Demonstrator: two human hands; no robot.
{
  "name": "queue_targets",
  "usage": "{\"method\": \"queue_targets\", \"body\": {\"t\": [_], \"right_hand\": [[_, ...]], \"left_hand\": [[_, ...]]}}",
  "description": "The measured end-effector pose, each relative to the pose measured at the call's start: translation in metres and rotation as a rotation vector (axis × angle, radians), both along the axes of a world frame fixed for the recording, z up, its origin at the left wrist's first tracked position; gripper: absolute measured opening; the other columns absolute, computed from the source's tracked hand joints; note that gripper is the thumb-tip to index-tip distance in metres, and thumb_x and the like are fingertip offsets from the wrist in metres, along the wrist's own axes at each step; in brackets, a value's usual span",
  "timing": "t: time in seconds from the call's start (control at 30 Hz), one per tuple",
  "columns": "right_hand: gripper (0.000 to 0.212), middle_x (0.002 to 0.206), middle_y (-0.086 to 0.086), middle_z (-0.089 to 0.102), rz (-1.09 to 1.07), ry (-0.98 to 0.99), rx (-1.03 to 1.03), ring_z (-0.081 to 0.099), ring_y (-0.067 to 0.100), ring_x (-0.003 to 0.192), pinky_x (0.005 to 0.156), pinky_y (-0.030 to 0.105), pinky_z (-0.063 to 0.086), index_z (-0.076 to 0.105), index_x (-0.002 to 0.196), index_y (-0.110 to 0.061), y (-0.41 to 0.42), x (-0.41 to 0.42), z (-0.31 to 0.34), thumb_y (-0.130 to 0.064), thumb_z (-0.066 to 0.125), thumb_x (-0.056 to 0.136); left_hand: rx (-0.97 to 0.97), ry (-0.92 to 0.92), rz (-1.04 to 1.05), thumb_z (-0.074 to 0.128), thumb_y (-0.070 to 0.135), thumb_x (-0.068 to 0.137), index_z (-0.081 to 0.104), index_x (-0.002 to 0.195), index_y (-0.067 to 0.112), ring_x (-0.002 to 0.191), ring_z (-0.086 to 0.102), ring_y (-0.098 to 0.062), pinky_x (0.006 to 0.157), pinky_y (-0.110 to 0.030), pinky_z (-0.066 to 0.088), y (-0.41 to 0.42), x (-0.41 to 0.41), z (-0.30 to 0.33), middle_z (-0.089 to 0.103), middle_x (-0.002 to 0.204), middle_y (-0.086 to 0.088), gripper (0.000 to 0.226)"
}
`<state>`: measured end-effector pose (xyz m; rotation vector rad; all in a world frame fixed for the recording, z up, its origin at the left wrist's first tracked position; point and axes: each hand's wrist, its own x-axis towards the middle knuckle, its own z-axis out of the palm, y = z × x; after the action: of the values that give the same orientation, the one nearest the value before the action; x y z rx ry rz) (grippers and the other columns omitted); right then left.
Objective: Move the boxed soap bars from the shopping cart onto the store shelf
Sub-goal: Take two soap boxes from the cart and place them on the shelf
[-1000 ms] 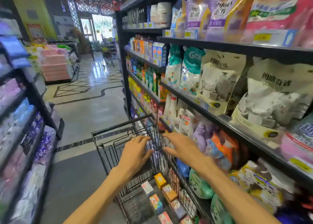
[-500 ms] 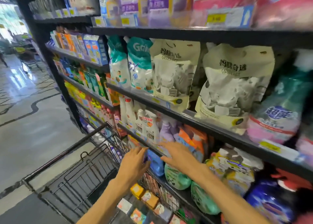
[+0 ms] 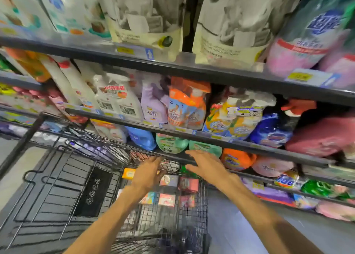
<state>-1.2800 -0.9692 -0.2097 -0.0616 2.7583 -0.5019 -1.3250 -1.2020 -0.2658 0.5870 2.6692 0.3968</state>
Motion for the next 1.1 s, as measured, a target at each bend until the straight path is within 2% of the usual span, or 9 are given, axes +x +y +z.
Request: {"method": "queue_targets", "body": {"t": [0.3,0.5,0.6,0.67,0.73,0.77,0.87,0.97,1.1], "right_hand": [[0.056,0.146,-0.005,0.053,-0.119,-0.284,-0.033,0.052,0.017,0.131,0.103,0.031,0.041,0.042,0.148,-0.029,-0.003,0.04,-0.141,-0.049,0.054,0.097],[0.052,0.149,-0.004,0.048,-0.079,-0.376,-0.018,0.048,0.019,0.135,0.106,0.026,0.037,0.034,0.152,-0.033,-0.011,0.05,-0.228,-0.046,0.045,0.103],[0.054,0.152,-0.009,0.043,-0.106,-0.38,-0.073,0.041,0.011,0.14,0.107,0.016,0.027,0.032,0.153,-0.035,-0.012,0.059,-0.266,-0.05,0.043,0.102],[0.051,0.146,-0.009,0.05,-0.111,-0.372,-0.119,0.046,0.012,0.136,0.108,0.02,0.03,0.04,0.151,-0.033,-0.015,0.064,-0.282,-0.047,0.046,0.102],[0.043,0.133,-0.002,0.061,-0.097,-0.345,-0.114,0.059,0.02,0.12,0.1,0.023,0.043,0.051,0.144,-0.024,-0.02,0.068,-0.295,-0.036,0.05,0.102],[0.041,0.129,-0.001,0.062,-0.131,-0.333,-0.146,0.062,0.022,0.112,0.093,0.021,0.047,0.054,0.141,-0.021,-0.024,0.068,-0.298,-0.034,0.05,0.102],[0.047,0.136,-0.007,0.058,-0.11,-0.322,-0.114,0.061,0.018,0.116,0.096,0.024,0.049,0.05,0.143,-0.029,-0.026,0.073,-0.32,-0.039,0.049,0.097],[0.045,0.14,-0.009,0.056,-0.101,-0.284,-0.063,0.058,0.012,0.124,0.103,0.028,0.049,0.05,0.141,-0.031,-0.03,0.076,-0.328,-0.037,0.056,0.097],[0.046,0.142,-0.004,0.054,-0.079,-0.282,-0.036,0.055,0.013,0.126,0.105,0.025,0.045,0.047,0.143,-0.021,-0.035,0.068,-0.327,-0.036,0.054,0.1]], "left_hand": [[-0.187,-0.28,-0.028,0.058,0.033,0.098,0.042,0.145,0.021,0.127,0.054,-0.029,0.099,-0.04,0.048,-0.008,0.026,-0.173,0.052,0.144,-0.003,0.051],[-0.266,-0.308,-0.06,0.057,0.006,0.094,0.032,0.152,0.013,0.135,0.049,-0.03,0.11,-0.04,0.044,-0.005,0.037,-0.275,0.044,0.154,-0.01,0.065],[-0.304,-0.276,-0.132,0.067,0.025,0.093,0.041,0.15,0.019,0.145,0.037,-0.028,0.118,-0.037,0.033,0.0,0.033,-0.316,0.036,0.159,-0.009,0.063],[-0.376,-0.356,-0.216,0.07,0.035,0.087,0.052,0.14,0.026,0.141,0.042,-0.024,0.117,-0.036,0.033,-0.001,0.03,-0.335,0.042,0.155,-0.007,0.057],[-0.346,-0.291,-0.277,0.074,0.026,0.077,0.062,0.12,0.024,0.119,0.059,-0.019,0.104,-0.033,0.046,-0.001,0.03,-0.358,0.056,0.144,-0.013,0.044],[-0.338,-0.315,-0.299,0.074,0.025,0.079,0.062,0.119,0.024,0.12,0.059,-0.019,0.105,-0.035,0.043,0.001,0.029,-0.363,0.055,0.144,-0.014,0.042],[-0.377,-0.286,-0.263,0.065,0.029,0.09,0.048,0.143,0.02,0.149,0.027,-0.028,0.121,-0.046,0.015,0.003,0.025,-0.373,0.034,0.159,-0.011,0.055],[-0.398,-0.25,-0.225,0.057,0.034,0.098,0.038,0.15,0.013,0.156,0.005,-0.032,0.126,-0.051,0.007,0.0,0.025,-0.379,0.009,0.168,-0.013,0.059],[-0.425,-0.186,-0.21,0.063,0.034,0.096,0.024,0.156,0.011,0.155,0.006,-0.031,0.127,-0.048,0.004,-0.006,0.036,-0.378,0.013,0.167,-0.012,0.075]]}}
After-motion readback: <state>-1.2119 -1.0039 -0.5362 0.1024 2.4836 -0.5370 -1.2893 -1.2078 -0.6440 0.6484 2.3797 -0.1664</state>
